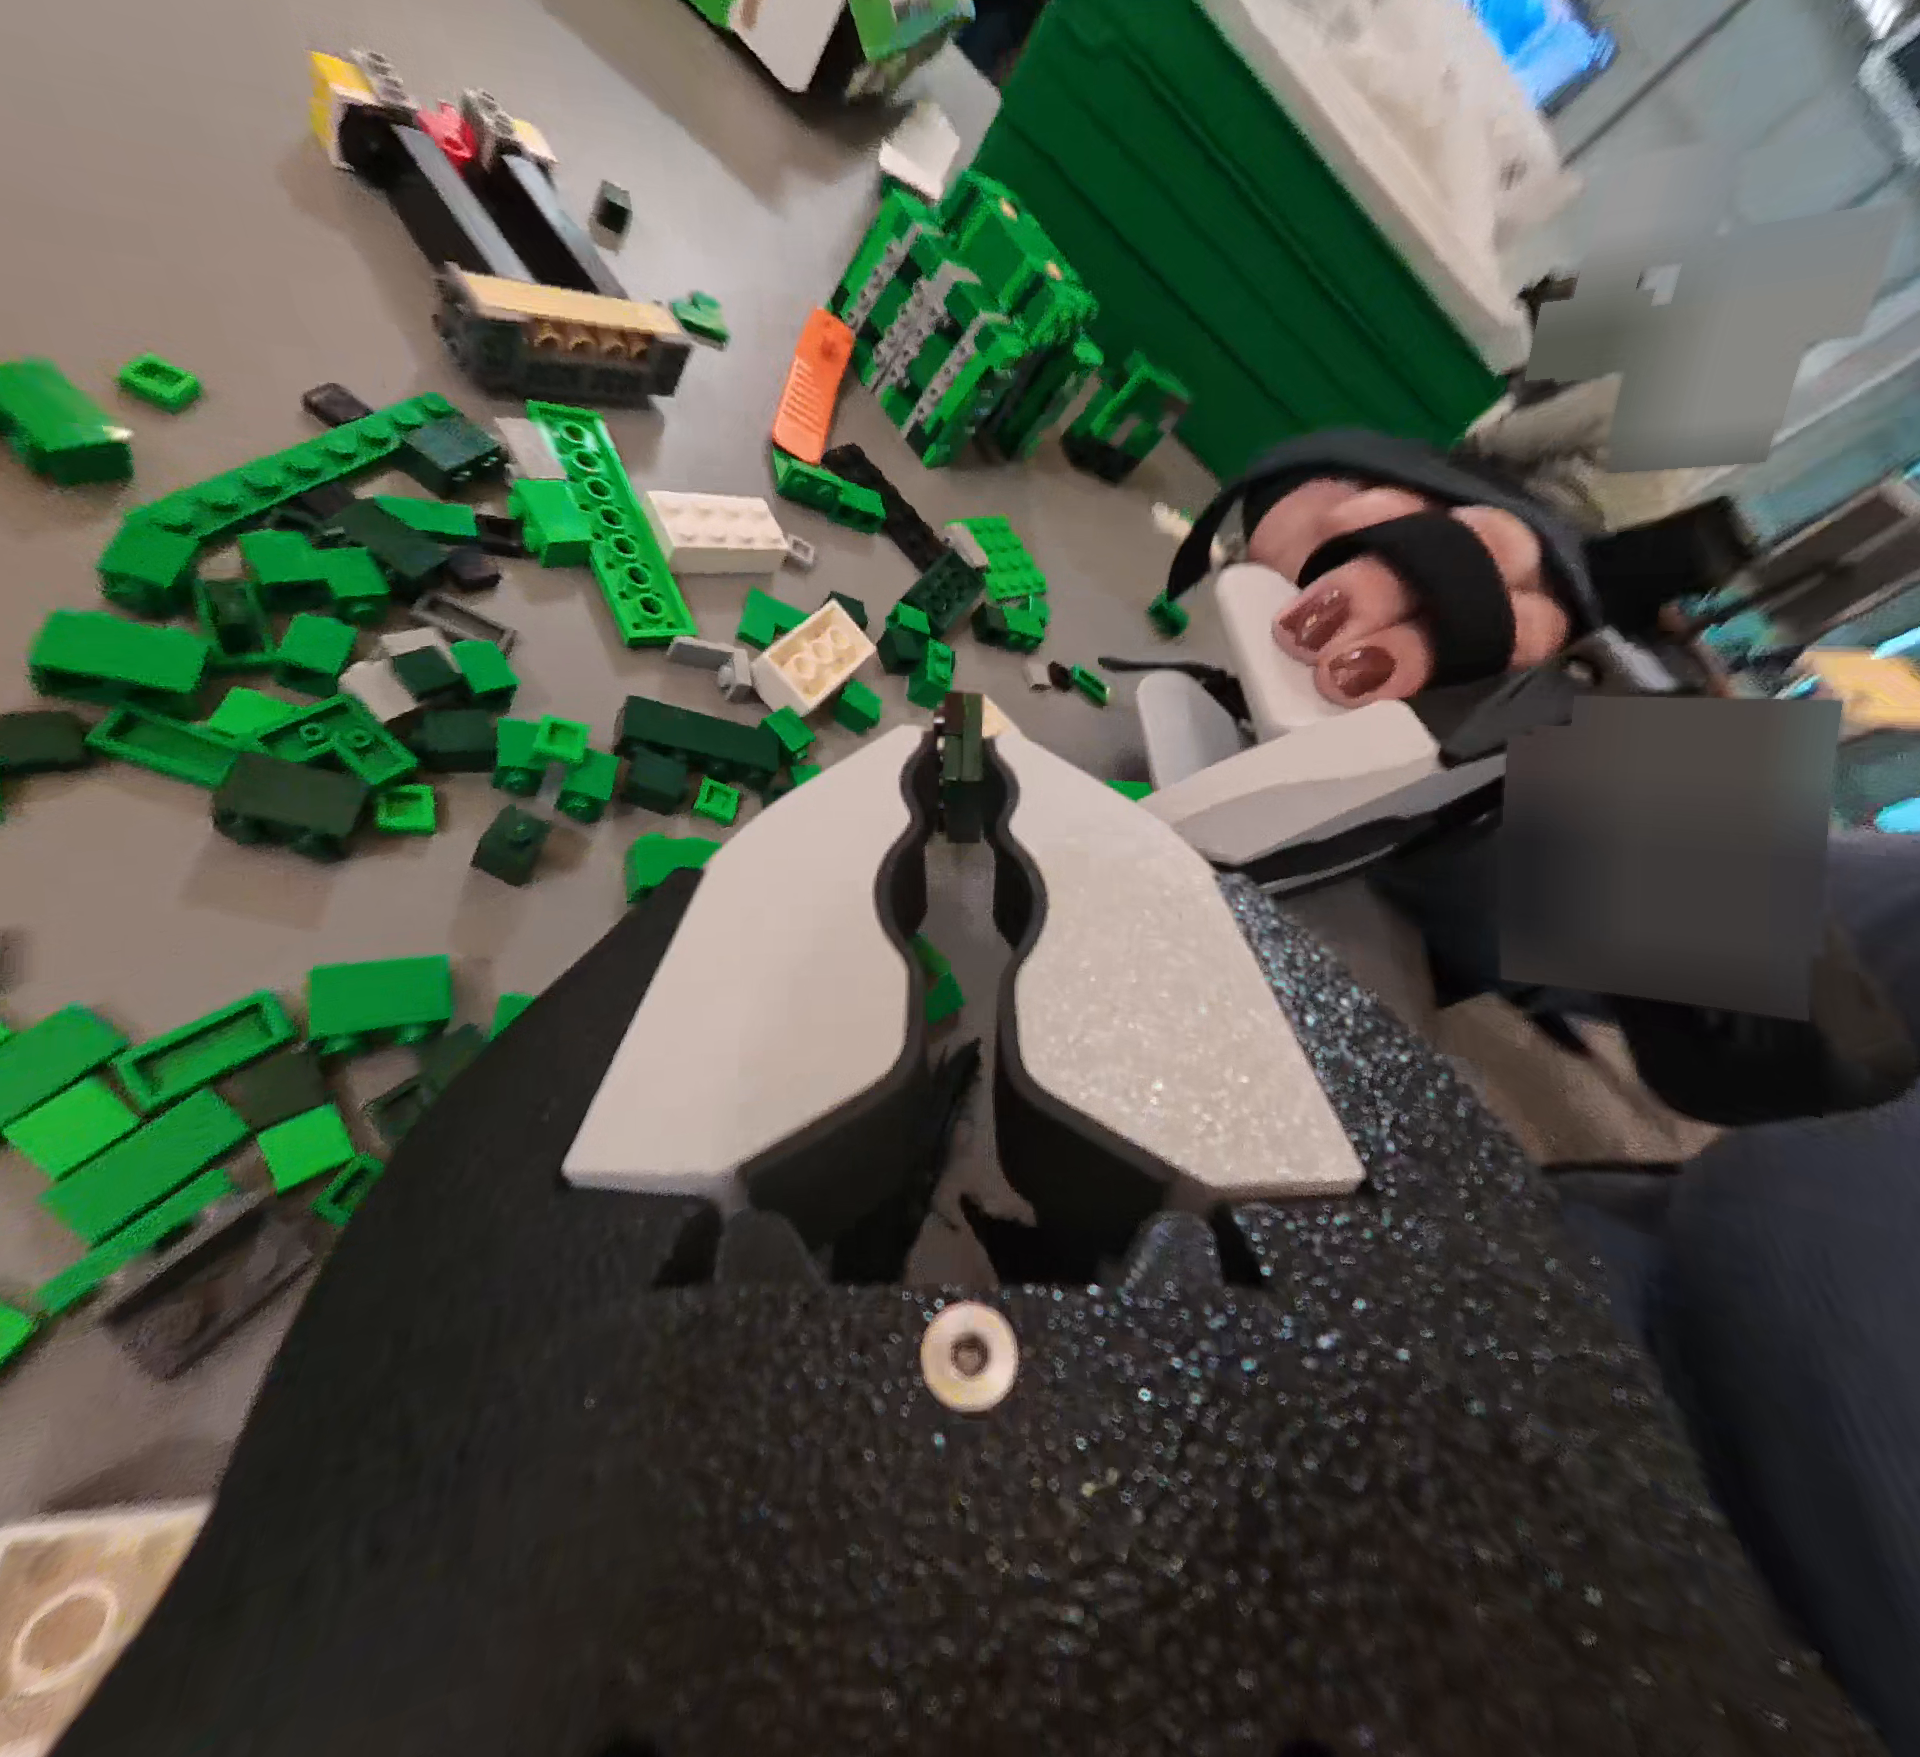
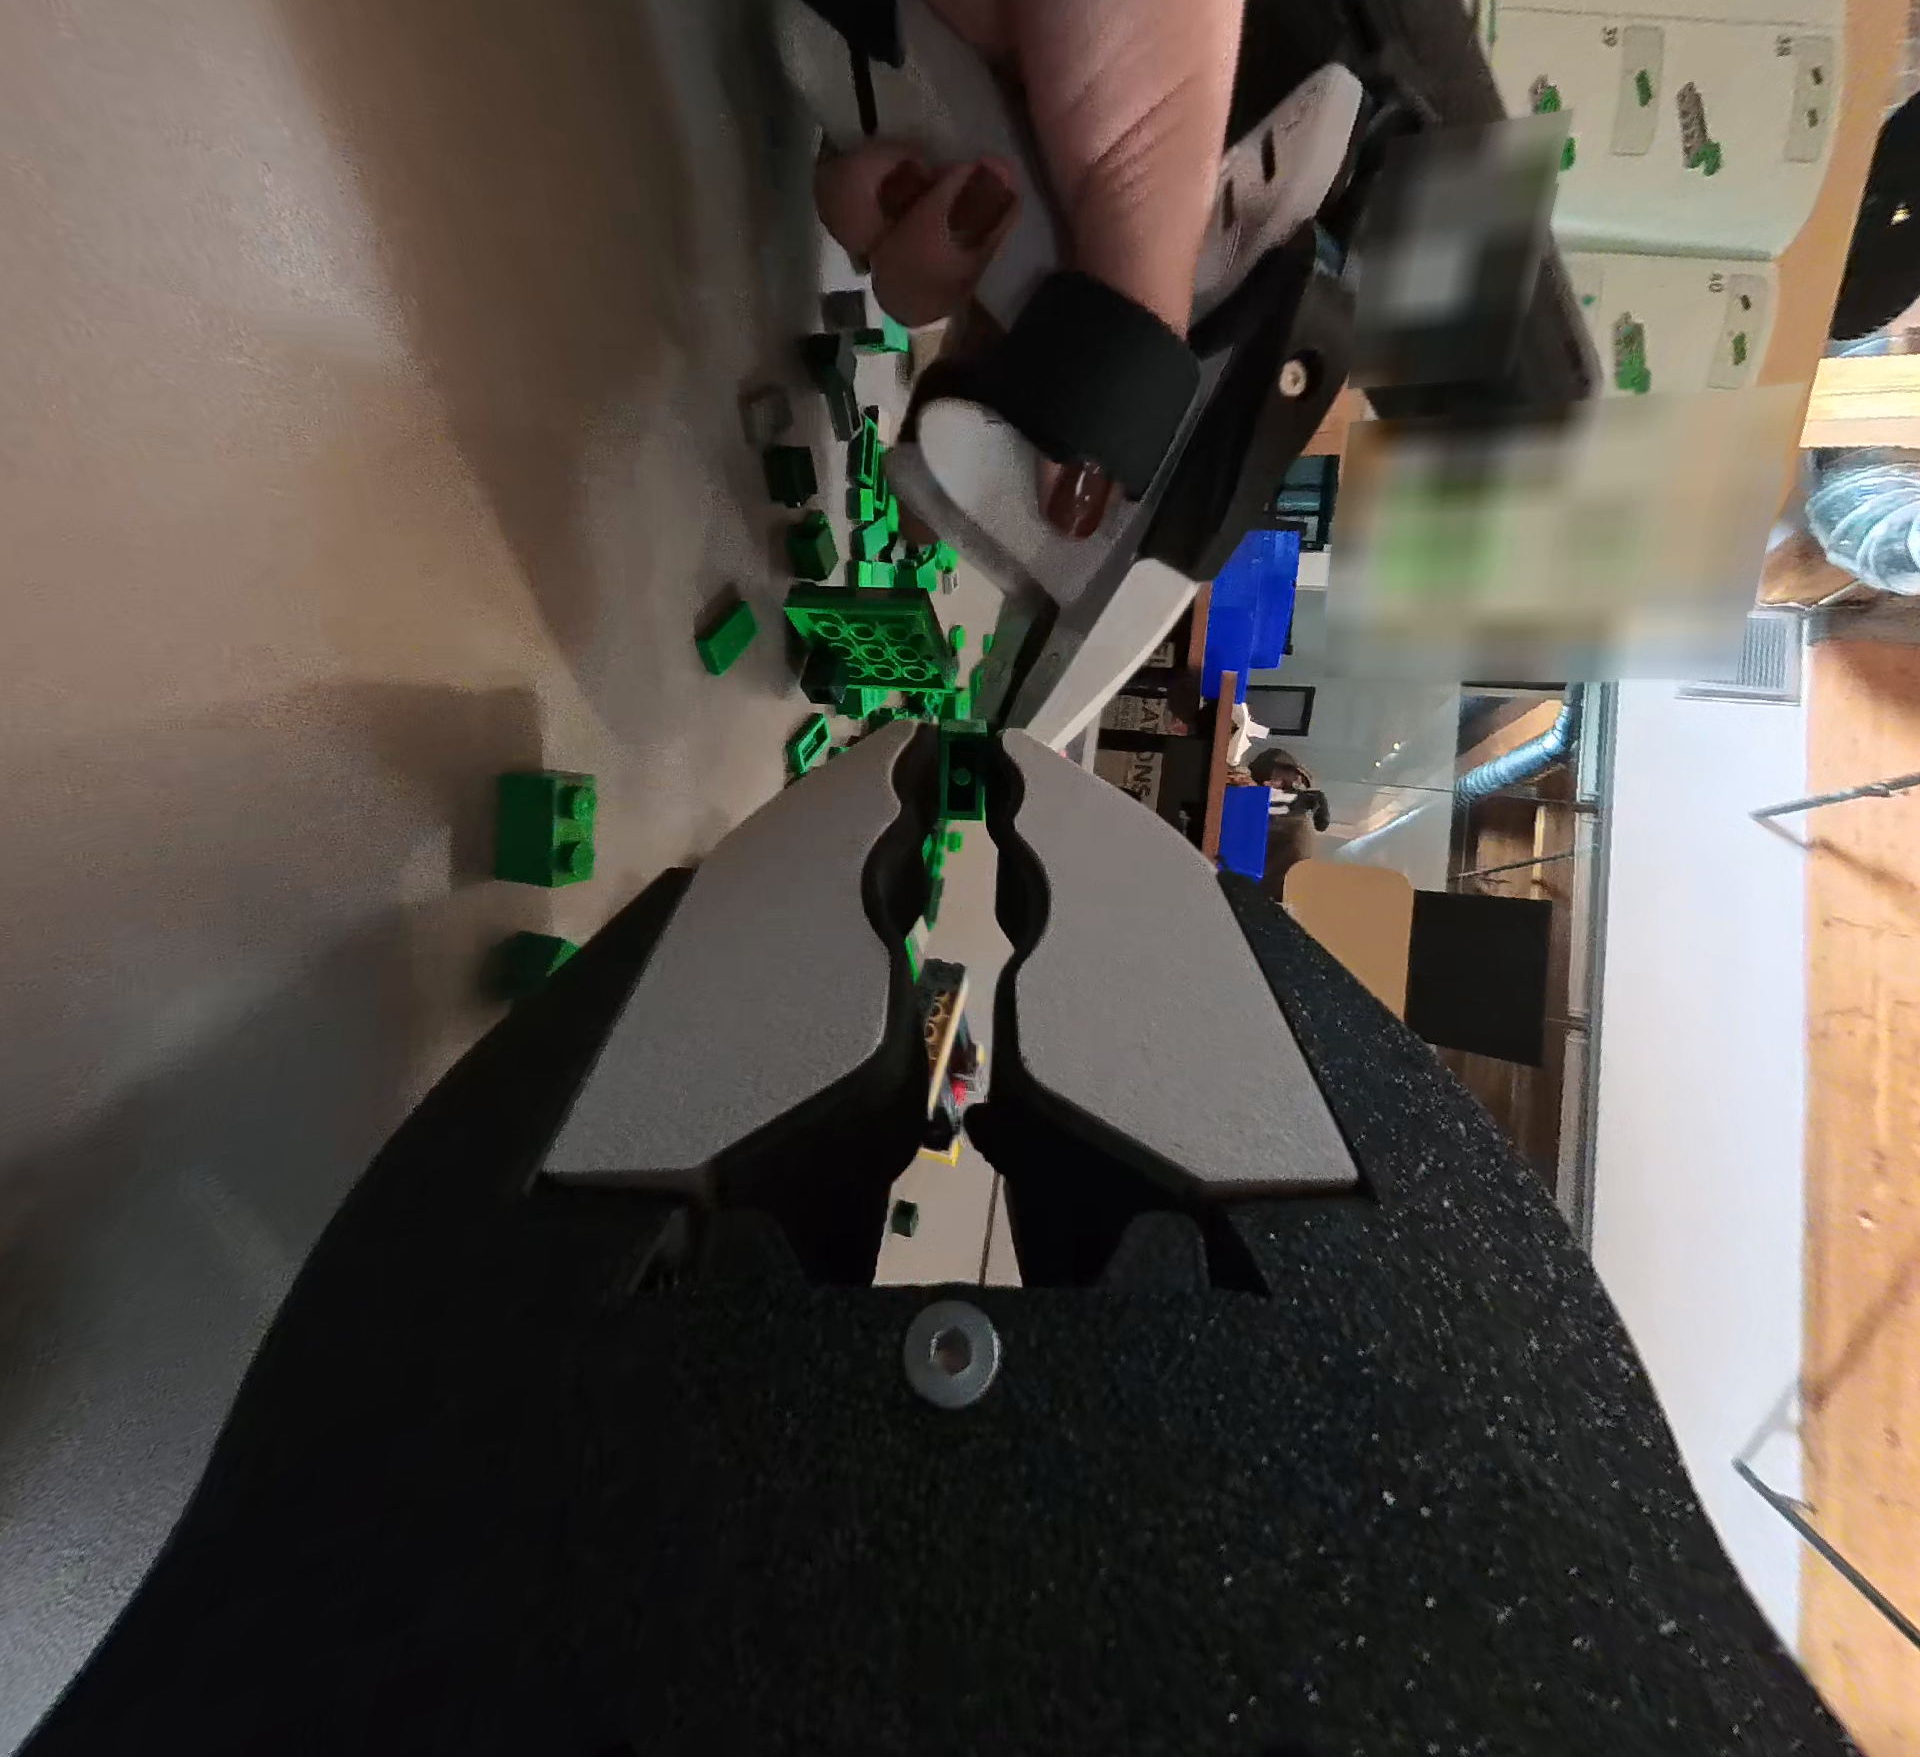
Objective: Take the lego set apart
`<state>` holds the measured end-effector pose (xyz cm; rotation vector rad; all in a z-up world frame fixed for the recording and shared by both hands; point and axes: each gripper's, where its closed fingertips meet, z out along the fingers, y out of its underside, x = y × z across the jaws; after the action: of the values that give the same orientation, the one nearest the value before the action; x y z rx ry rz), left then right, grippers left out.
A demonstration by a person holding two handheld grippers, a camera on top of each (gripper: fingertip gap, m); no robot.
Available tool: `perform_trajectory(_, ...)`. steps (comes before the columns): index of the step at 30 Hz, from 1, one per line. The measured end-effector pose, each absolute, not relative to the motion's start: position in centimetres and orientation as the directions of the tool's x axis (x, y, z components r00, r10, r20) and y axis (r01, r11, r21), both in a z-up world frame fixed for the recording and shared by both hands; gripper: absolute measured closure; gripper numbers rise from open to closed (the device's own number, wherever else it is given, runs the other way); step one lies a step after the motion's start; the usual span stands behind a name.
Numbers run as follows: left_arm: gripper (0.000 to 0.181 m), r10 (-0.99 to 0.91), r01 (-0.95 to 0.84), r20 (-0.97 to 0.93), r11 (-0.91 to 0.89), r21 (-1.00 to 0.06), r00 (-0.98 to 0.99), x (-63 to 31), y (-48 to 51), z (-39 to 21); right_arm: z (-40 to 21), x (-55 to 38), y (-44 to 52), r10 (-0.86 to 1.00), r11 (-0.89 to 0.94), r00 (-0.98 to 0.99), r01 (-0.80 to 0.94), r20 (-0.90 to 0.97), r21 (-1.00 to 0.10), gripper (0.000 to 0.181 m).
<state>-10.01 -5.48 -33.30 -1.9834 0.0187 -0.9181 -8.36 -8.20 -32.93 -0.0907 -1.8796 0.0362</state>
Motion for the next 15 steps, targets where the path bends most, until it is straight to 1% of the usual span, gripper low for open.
perform_trajectory(3, 0.174, -0.291, 0.380, 0.600, -0.554, -0.741, 0.746, -11.9, -5.3, -33.5, -33.0, -8.3, -7.8, 0.108, 0.994, -0.311, 0.057, 0.944, -0.095, 0.174)
perform_trajectory(5, 0.173, -0.254, 0.351, 0.553, -0.551, -0.757, 0.794, -12.7, -5.3, -34.0, -33.6, -8.1, -7.4, 0.171, 0.985, -0.352, 0.078, 0.920, -0.153, 0.174)
perform_trajectory(7, 0.173, -0.237, 0.301, 0.507, -0.576, -0.760, 0.829, -12.9, -5.4, -34.6, -34.2, -7.9, -7.0, 0.281, 0.960, -0.406, 0.109, 0.869, -0.260, 0.173)
perform_trajectory(10, 0.162, -0.238, 0.283, 0.504, -0.599, -0.749, 0.830, -12.6, -5.5, -34.9, -34.9, -7.6, -6.7, 0.479, 0.873, -0.472, 0.173, 0.740, -0.455, 0.173)
perform_trajectory(11, 0.158, -0.246, 0.287, 0.511, -0.596, -0.750, 0.823, -12.5, -5.5, -34.8, -35.2, -7.5, -6.6, 0.534, 0.838, -0.493, 0.197, 0.687, -0.509, 0.170)
perform_trajectory(13, 0.151, -0.265, 0.305, 0.520, -0.568, -0.765, 0.812, -12.4, -5.4, -34.1, -35.6, -7.4, -6.4, 0.622, 0.768, -0.511, 0.252, 0.593, -0.588, 0.163)
perform_trajectory(15, 0.150, -0.274, 0.310, 0.516, -0.545, -0.779, 0.812, -12.6, -5.4, -33.5, -35.7, -7.5, -6.3, 0.692, 0.697, -0.513, 0.295, 0.507, -0.654, 0.157)
